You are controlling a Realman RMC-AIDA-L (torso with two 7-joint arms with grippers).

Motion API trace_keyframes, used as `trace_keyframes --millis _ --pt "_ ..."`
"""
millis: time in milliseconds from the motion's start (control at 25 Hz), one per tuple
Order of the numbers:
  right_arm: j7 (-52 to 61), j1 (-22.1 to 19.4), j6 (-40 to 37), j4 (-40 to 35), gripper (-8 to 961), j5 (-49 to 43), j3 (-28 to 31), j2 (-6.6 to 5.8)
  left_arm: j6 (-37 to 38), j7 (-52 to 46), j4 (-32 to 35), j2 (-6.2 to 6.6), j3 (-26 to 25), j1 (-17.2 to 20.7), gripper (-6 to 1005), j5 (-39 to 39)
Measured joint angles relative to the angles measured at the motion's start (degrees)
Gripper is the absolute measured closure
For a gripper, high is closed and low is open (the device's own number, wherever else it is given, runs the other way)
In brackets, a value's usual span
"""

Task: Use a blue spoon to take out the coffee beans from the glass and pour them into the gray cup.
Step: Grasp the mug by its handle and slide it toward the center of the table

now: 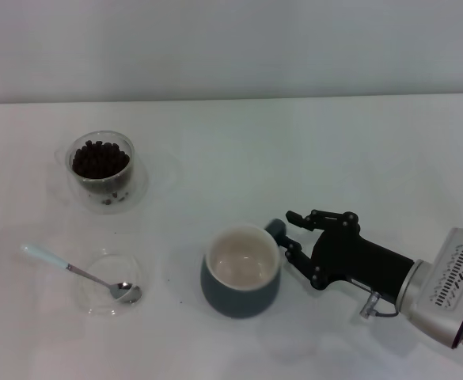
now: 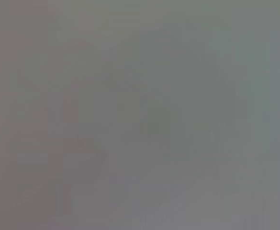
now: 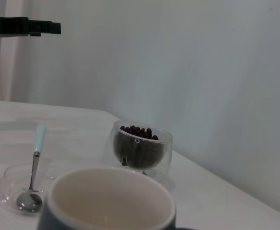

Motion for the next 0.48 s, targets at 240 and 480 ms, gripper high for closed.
trace_keyframes --millis 240,480 --pt "0.1 -0.2 -0.1 0.0 565 -0.1 -0.1 -0.16 0.0 0.1 0.0 0.06 0.0 0.0 137 0.0" --pt "0.4 -0.6 -0.3 0.1 440 -0.4 -0.1 -0.39 -0.3 0.2 0.1 0.17 0.0 0.0 138 0.0"
